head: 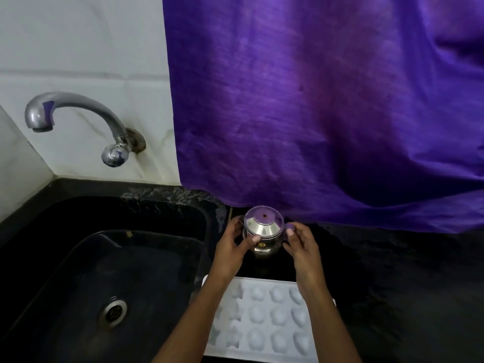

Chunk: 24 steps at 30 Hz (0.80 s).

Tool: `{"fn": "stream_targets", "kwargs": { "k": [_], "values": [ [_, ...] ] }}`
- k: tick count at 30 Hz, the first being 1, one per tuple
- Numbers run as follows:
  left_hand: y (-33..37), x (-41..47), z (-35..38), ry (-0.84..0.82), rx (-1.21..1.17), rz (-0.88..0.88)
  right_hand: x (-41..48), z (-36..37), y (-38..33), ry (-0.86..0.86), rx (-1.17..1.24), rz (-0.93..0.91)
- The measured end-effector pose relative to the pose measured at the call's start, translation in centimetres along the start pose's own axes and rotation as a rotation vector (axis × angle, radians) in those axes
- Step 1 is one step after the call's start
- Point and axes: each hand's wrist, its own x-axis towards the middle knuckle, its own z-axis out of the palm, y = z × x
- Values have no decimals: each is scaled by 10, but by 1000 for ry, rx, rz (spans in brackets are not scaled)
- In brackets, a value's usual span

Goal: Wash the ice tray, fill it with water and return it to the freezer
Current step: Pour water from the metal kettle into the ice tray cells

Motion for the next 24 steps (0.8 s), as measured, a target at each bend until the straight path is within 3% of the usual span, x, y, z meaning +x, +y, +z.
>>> {"fn": "stream_targets", "kwargs": {
  "k": [5,13,24],
  "values": [
    [6,-9,3,13,-24,20,-6,1,-5,79,-23,-36],
    [51,-38,8,-57,-84,136,-40,-10,-49,68,127,-249],
    [50,-104,29,-251,-10,133,-93,-56,-73,290,117,-234]
  ]
}}
